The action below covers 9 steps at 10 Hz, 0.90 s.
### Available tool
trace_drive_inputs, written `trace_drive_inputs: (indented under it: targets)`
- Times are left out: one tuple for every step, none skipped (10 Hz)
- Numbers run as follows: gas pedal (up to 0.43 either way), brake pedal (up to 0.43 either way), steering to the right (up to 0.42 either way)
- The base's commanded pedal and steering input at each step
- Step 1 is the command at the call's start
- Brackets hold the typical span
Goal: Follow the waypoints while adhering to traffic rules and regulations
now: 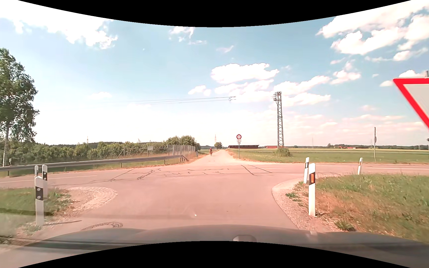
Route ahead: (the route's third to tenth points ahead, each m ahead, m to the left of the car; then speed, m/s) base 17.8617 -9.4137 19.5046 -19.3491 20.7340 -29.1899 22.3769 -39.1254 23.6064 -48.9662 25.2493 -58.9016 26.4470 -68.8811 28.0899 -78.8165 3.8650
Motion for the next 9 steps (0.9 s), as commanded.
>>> trace_drive_inputs:
  targets:
    - [0.087, 0.000, 0.000]
    - [0.087, 0.000, 0.002]
    - [0.087, 0.000, 0.005]
    - [0.087, 0.000, 0.009]
    - [0.110, 0.000, 0.012]
    - [0.130, 0.000, 0.016]
    - [0.130, 0.000, 0.021]
    - [0.130, 0.000, 0.025]
    - [0.130, 0.000, 0.034]
